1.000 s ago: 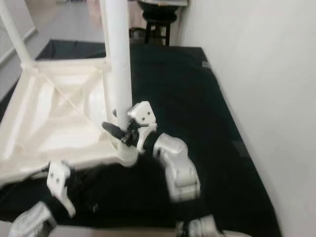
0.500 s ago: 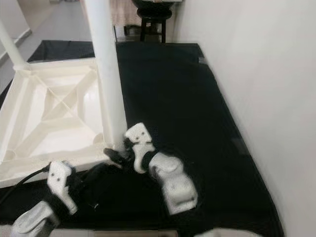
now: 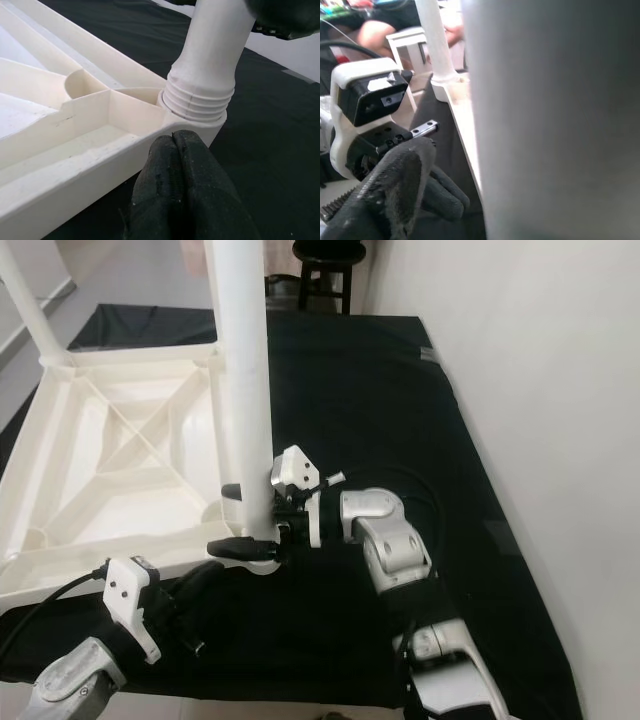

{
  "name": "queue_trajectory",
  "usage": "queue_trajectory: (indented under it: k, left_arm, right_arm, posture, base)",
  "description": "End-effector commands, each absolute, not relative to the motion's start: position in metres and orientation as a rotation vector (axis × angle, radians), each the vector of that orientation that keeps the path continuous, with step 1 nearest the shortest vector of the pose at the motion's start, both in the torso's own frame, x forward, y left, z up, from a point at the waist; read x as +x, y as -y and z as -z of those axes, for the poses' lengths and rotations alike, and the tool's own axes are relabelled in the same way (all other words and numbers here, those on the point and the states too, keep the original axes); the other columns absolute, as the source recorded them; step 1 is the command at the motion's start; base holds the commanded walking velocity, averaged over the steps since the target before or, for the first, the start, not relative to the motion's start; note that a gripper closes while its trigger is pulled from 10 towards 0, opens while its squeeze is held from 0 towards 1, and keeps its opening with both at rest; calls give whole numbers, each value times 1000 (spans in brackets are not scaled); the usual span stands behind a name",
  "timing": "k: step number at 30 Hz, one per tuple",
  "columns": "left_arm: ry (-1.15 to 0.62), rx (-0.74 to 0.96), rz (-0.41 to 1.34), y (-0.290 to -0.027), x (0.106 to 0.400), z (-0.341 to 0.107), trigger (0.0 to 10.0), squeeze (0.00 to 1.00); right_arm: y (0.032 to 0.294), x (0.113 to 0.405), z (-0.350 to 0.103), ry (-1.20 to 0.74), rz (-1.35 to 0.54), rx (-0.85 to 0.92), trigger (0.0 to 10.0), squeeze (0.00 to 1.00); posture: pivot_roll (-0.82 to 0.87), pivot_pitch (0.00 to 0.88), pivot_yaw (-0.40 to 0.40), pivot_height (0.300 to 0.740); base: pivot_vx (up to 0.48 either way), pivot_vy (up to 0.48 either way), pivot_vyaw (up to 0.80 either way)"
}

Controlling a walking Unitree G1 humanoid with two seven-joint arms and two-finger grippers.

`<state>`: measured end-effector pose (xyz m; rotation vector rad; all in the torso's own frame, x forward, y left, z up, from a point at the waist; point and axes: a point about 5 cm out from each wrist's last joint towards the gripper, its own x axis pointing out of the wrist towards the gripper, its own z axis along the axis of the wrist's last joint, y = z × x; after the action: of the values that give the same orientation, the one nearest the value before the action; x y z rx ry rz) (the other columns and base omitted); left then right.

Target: Building children table

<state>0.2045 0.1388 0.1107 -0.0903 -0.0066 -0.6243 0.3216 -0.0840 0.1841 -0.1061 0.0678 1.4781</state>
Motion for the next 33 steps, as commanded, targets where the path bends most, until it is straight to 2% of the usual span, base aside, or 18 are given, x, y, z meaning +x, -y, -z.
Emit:
queue_trajectory:
  k: [1, 10, 16, 18, 19, 20, 21, 22, 23, 24, 26, 33]
  left_arm:
    - [-9, -92, 620, -137, 203, -106, 10000, 0]
    - [-8, -93, 622, -135, 204, -105, 10000, 0]
    - [-5, -97, 623, -135, 204, -106, 10000, 0]
    - [-3, -98, 623, -135, 203, -107, 10000, 0]
    - [-3, -98, 623, -135, 203, -107, 10000, 0]
    - [-2, -98, 623, -135, 202, -107, 10000, 0]
    - [-2, -98, 623, -135, 202, -107, 10000, 0]
    - [-2, -100, 623, -137, 201, -108, 10000, 0]
    - [-3, -106, 626, -138, 201, -109, 10000, 0]
    - [-4, -110, 629, -139, 201, -109, 10000, 0]
    - [-6, -109, 632, -140, 202, -109, 10000, 0]
    - [-12, -116, 638, -140, 203, -107, 10000, 0]
  right_arm:
    - [84, 332, -192, -52, -1487, -90, 78, 0]
    - [88, 344, -197, -36, -1468, -85, 0, 0]
    - [108, 343, -185, -30, -1340, -105, 0, 0]
    - [122, 339, -163, -92, -1036, -120, 0, 0]
    - [122, 339, -163, -92, -1036, -120, 0, 0]
    - [126, 337, -155, -116, -907, -114, 0, 0]
    - [126, 337, -155, -116, -907, -114, 0, 0]
    - [127, 329, -135, -174, -582, -20, 0, 0]
    - [117, 302, -113, -237, -501, -15, 0, 0]
    - [109, 284, -102, -268, -474, -12, 0, 0]
    - [98, 273, -99, -283, -536, -41, 0, 0]
    - [92, 292, -113, -237, -636, -77, 0, 0]
  posture:
    - [93, 86, -61, 740]
    - [76, 83, -64, 740]
    - [64, 91, -62, 740]
    - [46, 106, -73, 740]
    - [46, 106, -73, 740]
    - [46, 106, -73, 740]
    - [46, 106, -73, 740]
    - [26, 113, -68, 740]
    - [27, 128, -52, 740]
    - [25, 133, -48, 740]
    - [8, 125, -34, 740]
    - [20, 111, -44, 740]
  base:
    - [0, 0, 0]
    - [0, 0, 0]
    - [0, 0, 0]
    - [0, 0, 0]
    - [0, 0, 0]
    - [0, 0, 0]
    - [0, 0, 0]
    - [0, 0, 0]
    - [0, 0, 0]
    - [0, 0, 0]
    - [0, 0, 0]
    - [0, 0, 0]
